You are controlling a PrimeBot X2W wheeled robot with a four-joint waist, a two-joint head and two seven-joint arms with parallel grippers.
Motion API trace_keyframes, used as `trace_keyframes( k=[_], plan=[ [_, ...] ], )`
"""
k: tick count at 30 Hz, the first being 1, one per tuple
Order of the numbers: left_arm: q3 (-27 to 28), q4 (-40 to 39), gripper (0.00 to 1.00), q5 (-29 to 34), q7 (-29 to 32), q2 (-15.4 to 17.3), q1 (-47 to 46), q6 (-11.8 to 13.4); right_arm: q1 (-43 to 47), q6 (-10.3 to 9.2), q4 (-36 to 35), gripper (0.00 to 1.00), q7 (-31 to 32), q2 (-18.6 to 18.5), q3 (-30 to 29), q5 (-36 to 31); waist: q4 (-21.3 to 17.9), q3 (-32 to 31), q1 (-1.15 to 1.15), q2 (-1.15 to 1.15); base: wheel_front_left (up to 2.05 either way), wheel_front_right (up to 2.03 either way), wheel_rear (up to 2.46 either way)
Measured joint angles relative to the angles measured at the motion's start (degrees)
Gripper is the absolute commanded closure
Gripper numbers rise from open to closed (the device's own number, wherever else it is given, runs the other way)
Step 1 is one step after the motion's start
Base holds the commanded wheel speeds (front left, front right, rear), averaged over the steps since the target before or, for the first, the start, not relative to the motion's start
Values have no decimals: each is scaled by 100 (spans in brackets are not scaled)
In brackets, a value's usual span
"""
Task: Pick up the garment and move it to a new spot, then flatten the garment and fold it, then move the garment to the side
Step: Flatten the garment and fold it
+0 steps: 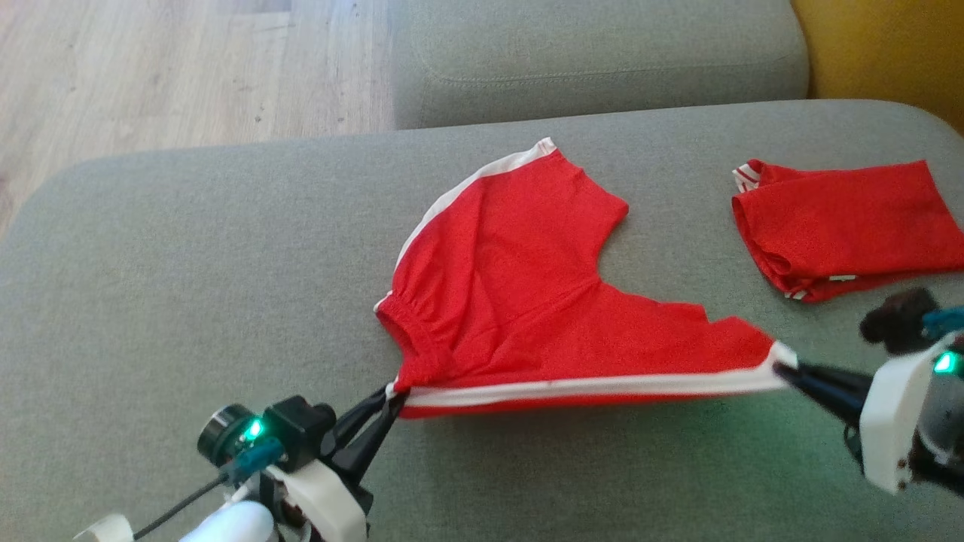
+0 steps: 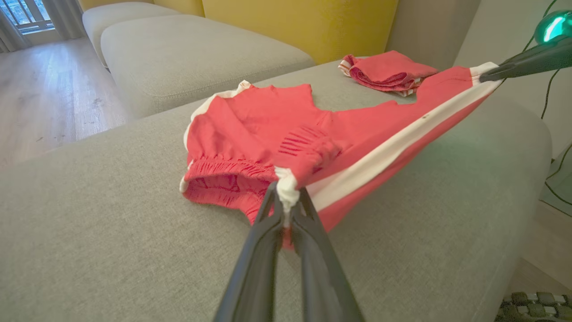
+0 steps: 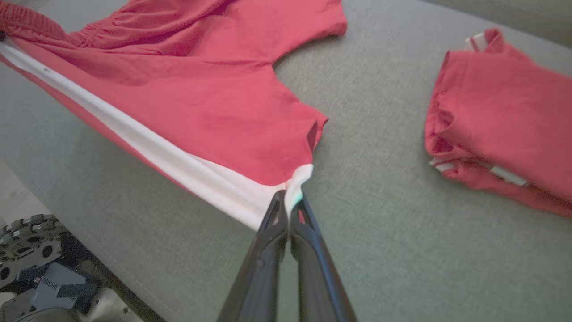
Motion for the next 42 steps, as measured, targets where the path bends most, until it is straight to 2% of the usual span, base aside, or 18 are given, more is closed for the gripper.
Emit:
trace_keyframes(
  k=[4,8,14,18,23,31,38,42],
  plan=[
    [91,-360,100,0,70,58,-30,237,-48,0,-26,100,-1,23,-433,-264,36,110,0,0,0,0,0],
    [287,-461,100,-2,110,63,-215,387,-321,0,20,100,62,254,-821,-658,74,297,0,0,0,0,0],
    [442,-330,100,-1,187,38,-737,453,-988,0,163,100,266,616,-1278,-1058,162,667,1,0,0,0,0],
    [481,-42,100,0,314,-58,-1115,442,-1563,0,355,100,527,900,-1366,-1354,252,1044,2,0,0,0,0],
    [486,456,100,4,458,-299,-1735,300,-2353,0,677,100,853,1124,-1232,-1622,444,1516,2,0,0,0,0],
    [431,1341,100,58,457,-793,-2448,31,-3472,0,1338,100,1144,1317,-662,-1706,933,2026,2,-1,0,0,0],
    [366,2078,100,109,237,-1308,-2865,-164,-3897,0,1978,100,1117,1377,-222,-1611,1277,2298,1,-1,0,0,0],
    [332,2405,100,161,123,-1486,-3081,-266,-4115,0,2207,100,1026,1396,-40,-1504,1371,2435,0,-1,0,0,0]
  ],
)
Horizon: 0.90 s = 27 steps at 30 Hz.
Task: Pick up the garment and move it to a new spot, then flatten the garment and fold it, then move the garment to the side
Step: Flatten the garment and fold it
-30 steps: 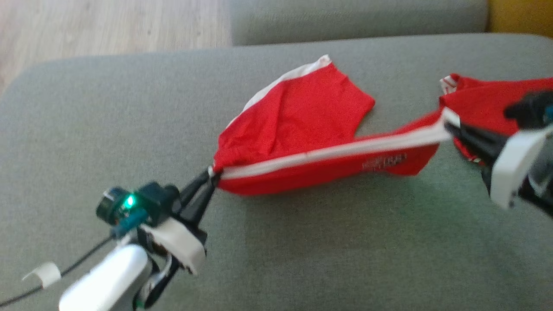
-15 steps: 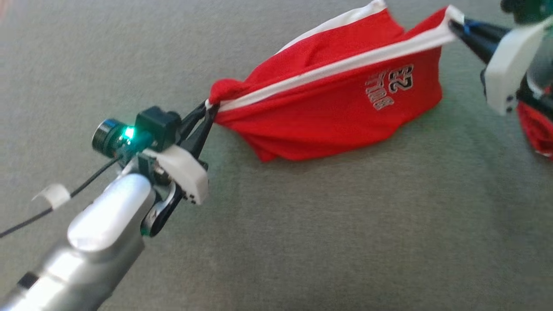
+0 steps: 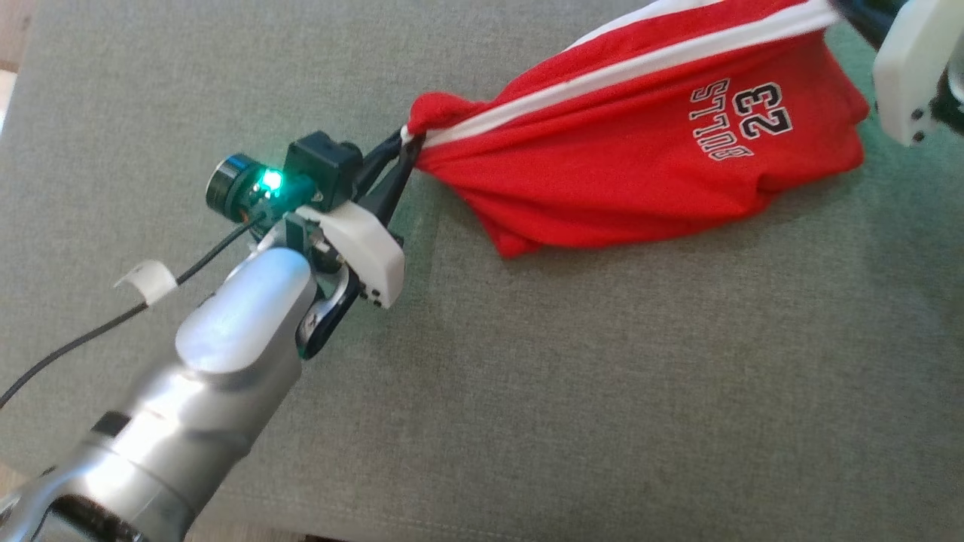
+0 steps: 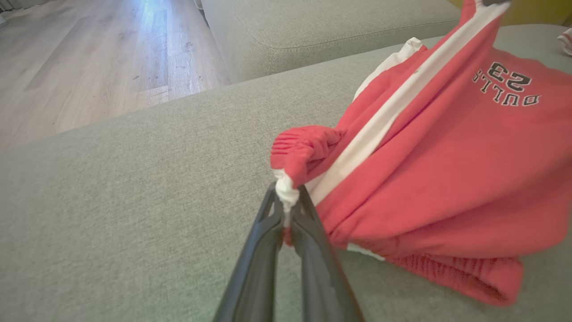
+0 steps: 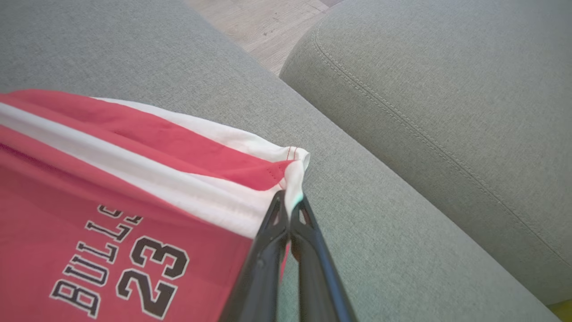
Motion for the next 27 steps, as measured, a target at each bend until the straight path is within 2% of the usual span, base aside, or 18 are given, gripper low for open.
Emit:
trace_keyframes(
  k=[6,7,8,9,18,22,27],
  plan=[
    [-52,394,100,47,-191,-167,-291,-99,-303,0,314,100,-191,74,234,137,59,166,0,0,0,0,0],
    [-59,456,94,48,-226,-187,-331,-100,-335,0,363,91,-220,86,265,171,65,191,-1,0,0,0,0],
    [-60,505,26,48,-268,-211,-367,-100,-382,0,408,0,-299,107,292,188,71,219,0,0,0,0,0],
    [-59,577,0,48,-309,-246,-409,-99,-417,0,471,0,-325,143,293,252,78,240,0,0,0,0,0],
    [59,978,0,37,-656,-287,-504,-88,-620,-1,1071,0,-1223,299,294,303,-3,184,0,0,0,0,0],
    [235,1018,0,-47,-921,-276,-501,21,-601,-1,1213,0,-1836,481,268,347,-116,18,0,0,0,0,0],
    [693,779,0,-275,-1201,-192,-386,230,-350,-1,1436,0,-2791,704,-82,558,-299,-292,-1,0,0,0,0]
  ],
)
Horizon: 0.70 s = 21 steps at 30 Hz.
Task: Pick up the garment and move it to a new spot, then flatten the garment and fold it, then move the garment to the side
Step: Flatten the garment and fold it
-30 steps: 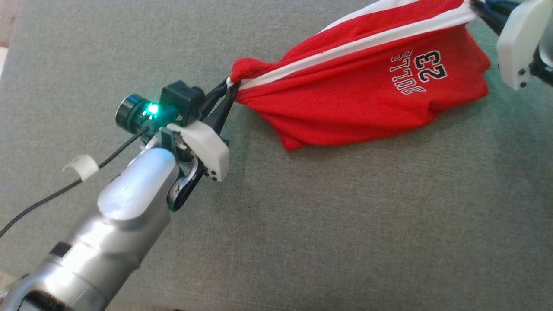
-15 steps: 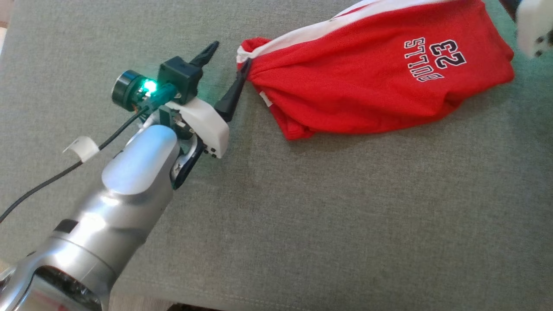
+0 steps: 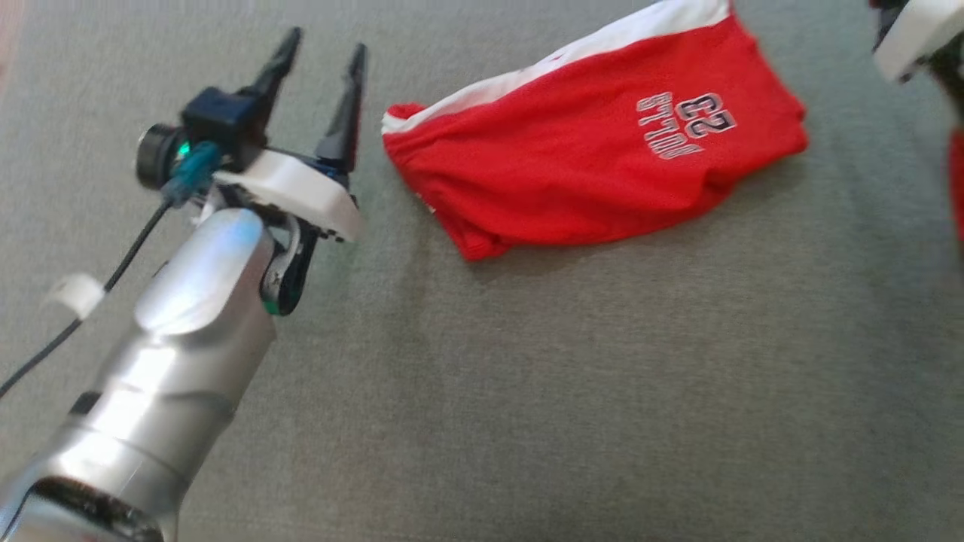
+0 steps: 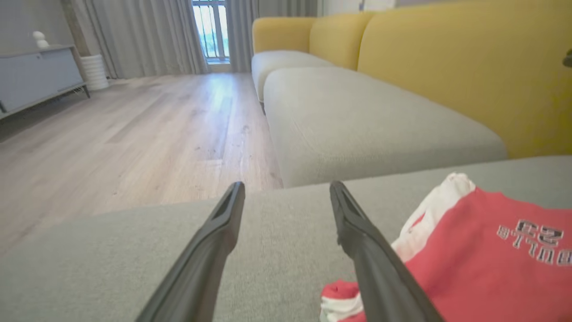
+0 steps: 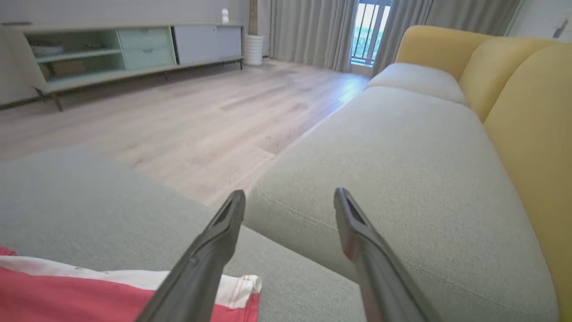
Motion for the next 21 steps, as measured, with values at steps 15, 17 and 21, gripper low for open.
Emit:
trace_keyframes(
  k=[15,17,21],
  plan=[
    [1969,-2617,0,714,-85,138,2593,509,2728,0,-893,0,-650,1023,-3173,-1196,-793,-1099,-1,0,0,0,0],
    [2009,-2714,0,879,-85,84,2867,455,3347,0,-1060,0,-650,1255,-3644,-1537,-871,-1209,-1,0,0,0,0],
    [2163,-2772,0,1134,-85,-59,3273,330,4377,0,-1422,0,-650,1789,-4440,-2116,-1001,-1373,-1,0,0,0,0]
  ],
)
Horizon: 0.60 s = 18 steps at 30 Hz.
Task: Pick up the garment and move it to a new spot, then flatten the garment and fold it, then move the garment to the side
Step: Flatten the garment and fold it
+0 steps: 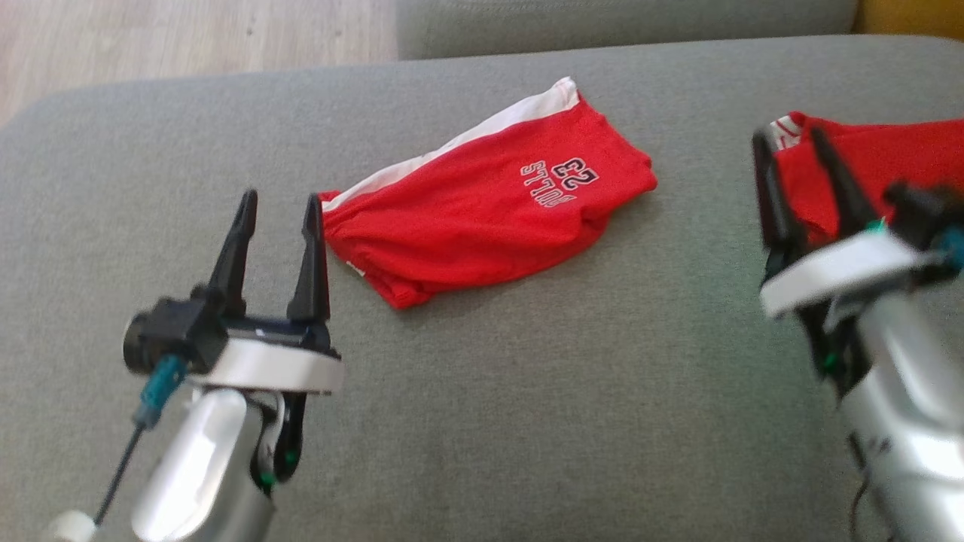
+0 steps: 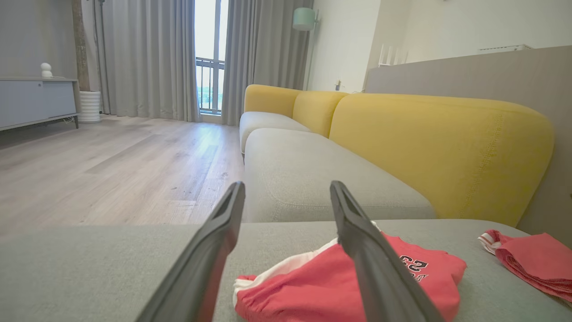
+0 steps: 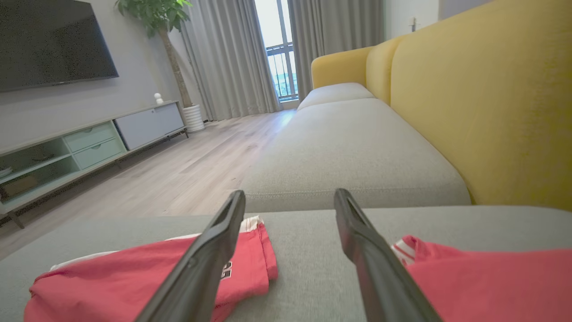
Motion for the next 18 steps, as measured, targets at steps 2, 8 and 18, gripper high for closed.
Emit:
trace_keyframes(
  k=[2,8,18],
  plan=[
    [86,-20,0,98,0,-69,175,-56,357,0,-187,0,0,241,-308,-261,-51,-61,0,0,0,0,0],
    [388,-71,0,408,1,-318,744,-207,1134,0,-581,0,0,822,-788,-810,-169,-192,0,0,0,0,0],
    [746,-149,0,788,1,-653,951,-549,1455,0,-1050,0,158,1120,-1100,-1235,-127,-83,1,0,0,0,0]
  ],
)
